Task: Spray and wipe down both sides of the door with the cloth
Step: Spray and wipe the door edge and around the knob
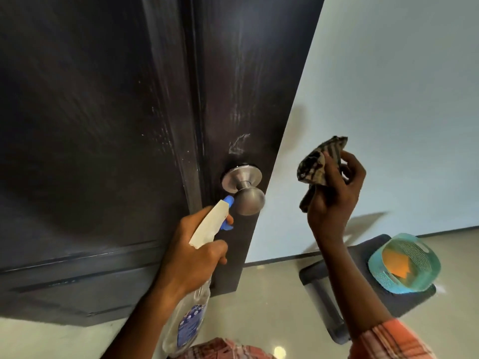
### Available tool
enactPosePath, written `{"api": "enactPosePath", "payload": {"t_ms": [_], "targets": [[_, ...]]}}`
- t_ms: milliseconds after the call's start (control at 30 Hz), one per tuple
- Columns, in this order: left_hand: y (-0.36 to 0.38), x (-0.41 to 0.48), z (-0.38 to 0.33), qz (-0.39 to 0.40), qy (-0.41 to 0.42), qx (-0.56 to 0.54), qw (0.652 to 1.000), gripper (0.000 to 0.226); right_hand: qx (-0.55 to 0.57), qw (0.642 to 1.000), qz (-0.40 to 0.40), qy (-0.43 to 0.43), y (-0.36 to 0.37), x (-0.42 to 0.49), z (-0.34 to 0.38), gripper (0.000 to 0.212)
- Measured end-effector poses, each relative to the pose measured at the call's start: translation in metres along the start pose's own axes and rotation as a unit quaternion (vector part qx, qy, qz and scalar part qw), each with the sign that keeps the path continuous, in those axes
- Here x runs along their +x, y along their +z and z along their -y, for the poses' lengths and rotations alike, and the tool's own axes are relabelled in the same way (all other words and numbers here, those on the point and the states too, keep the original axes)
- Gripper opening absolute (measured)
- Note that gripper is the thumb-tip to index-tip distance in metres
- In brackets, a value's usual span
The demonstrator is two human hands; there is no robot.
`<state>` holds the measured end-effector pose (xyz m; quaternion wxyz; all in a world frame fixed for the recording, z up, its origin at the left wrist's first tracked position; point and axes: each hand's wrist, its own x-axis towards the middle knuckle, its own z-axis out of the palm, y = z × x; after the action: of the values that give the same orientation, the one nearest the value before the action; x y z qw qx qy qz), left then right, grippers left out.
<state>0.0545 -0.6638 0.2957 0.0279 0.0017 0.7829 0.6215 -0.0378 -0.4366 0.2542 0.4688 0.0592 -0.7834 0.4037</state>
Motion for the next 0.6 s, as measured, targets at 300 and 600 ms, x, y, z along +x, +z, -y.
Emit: {"api": "enactPosePath", "payload": {"t_ms": [300,600], "targets": [[0.012,-0.007,-0.020,-0.005,-0.039,0.000,0.999,0.022,0.087,0.992,0.046,0.081,-0.003,-0.015,-0.003,0.048],[0.005,-0.017,-0.023,-0.085,-0.025,-0.012,0.996,0.037,0.252,0.934,0.254,0.017,-0.014,0.008,0.028,0.032]]}}
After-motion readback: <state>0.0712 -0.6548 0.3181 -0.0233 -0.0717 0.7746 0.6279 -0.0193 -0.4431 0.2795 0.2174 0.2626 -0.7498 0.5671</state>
